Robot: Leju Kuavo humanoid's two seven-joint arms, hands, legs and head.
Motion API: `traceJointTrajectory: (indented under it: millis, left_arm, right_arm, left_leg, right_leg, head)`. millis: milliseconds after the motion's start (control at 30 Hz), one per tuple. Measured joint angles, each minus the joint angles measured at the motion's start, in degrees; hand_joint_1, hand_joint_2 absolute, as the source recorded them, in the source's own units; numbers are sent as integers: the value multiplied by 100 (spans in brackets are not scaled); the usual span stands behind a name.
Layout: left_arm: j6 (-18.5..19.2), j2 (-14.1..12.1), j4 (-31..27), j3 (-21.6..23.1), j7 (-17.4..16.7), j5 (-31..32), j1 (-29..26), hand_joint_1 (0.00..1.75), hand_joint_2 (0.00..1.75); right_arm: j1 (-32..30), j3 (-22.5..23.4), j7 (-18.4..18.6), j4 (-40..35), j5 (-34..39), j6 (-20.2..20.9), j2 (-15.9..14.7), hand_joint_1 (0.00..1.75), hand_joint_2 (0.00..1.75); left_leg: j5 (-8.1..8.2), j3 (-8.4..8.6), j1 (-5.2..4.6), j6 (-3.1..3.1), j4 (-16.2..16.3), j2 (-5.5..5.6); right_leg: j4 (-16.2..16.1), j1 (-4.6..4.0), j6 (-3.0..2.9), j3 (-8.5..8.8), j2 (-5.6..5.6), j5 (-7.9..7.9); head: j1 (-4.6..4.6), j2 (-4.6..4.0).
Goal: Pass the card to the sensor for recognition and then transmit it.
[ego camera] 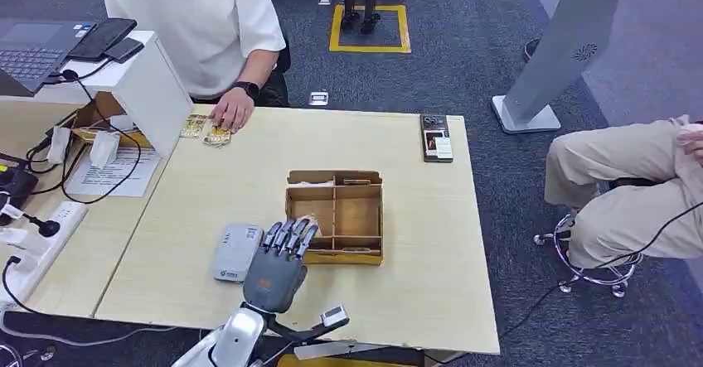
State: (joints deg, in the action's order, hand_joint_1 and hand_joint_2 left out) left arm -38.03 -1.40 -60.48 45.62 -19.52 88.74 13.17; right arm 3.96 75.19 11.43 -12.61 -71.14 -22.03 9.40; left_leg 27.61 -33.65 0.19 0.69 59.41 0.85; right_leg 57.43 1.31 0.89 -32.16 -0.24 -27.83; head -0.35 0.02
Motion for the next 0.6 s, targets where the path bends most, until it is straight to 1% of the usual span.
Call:
traceJointTrajectory:
  millis: [67,100,133,167,233,267,300,467,500,567,600]
  left_arm:
    - [0,0,0,0,-26,2,0,103,175]
    - [0,0,0,-2,-26,0,0,106,175]
    - [0,0,0,-5,-24,0,0,129,175]
    - [4,0,0,-7,-18,2,0,145,175]
    - [24,0,0,-13,17,2,1,164,175]
    - [46,2,0,-15,31,2,3,166,175]
    - [74,2,0,-18,39,0,6,175,175]
    - [125,2,0,-20,41,2,7,175,175]
    - [127,2,0,-20,35,2,7,171,175]
    - [127,2,2,-20,35,2,7,159,175]
    - [127,4,2,-26,37,0,7,157,175]
  right_arm:
    - [0,0,0,0,0,0,0,0,175]
    - [0,0,0,0,0,0,0,0,175]
    - [0,0,0,0,0,0,0,0,175]
    - [0,0,0,0,0,2,0,0,175]
    - [0,0,0,0,0,4,0,0,175]
    - [0,0,0,0,0,4,0,0,175]
    - [0,0,0,0,0,4,0,0,175]
    - [1,0,0,0,-9,7,0,0,175]
    - [1,0,0,0,-11,7,0,0,175]
    - [1,0,0,0,-18,7,0,0,175]
    - [1,0,0,0,-17,7,0,0,175]
  left_leg:
    - [0,0,0,0,0,0]
    - [0,0,0,0,0,0]
    - [0,0,0,0,0,0]
    - [0,0,0,0,0,0]
    - [0,0,0,0,0,0]
    - [0,0,0,0,0,0]
    - [0,0,0,0,0,0]
    - [0,0,0,0,0,0]
    - [0,0,0,0,0,0]
    - [0,0,0,0,0,0]
    - [0,1,0,0,0,0]
  right_leg:
    - [0,0,0,0,0,0]
    - [0,0,0,0,0,0]
    - [0,0,0,0,0,0]
    - [0,0,0,0,0,0]
    - [0,0,0,0,0,0]
    - [0,0,0,0,0,0]
    - [0,0,0,0,0,0]
    - [0,0,0,0,0,0]
    - [0,0,0,0,0,0]
    - [0,0,0,0,0,0]
    - [0,0,0,0,0,0]
  head:
    - [0,-2]
    - [-2,-2]
    - [0,-2]
    - [0,0]
    - [0,0]
    - [-2,0]
    - [0,-2]
    - [-2,0]
    - [-2,0]
    - [0,0]
    - [0,-2]
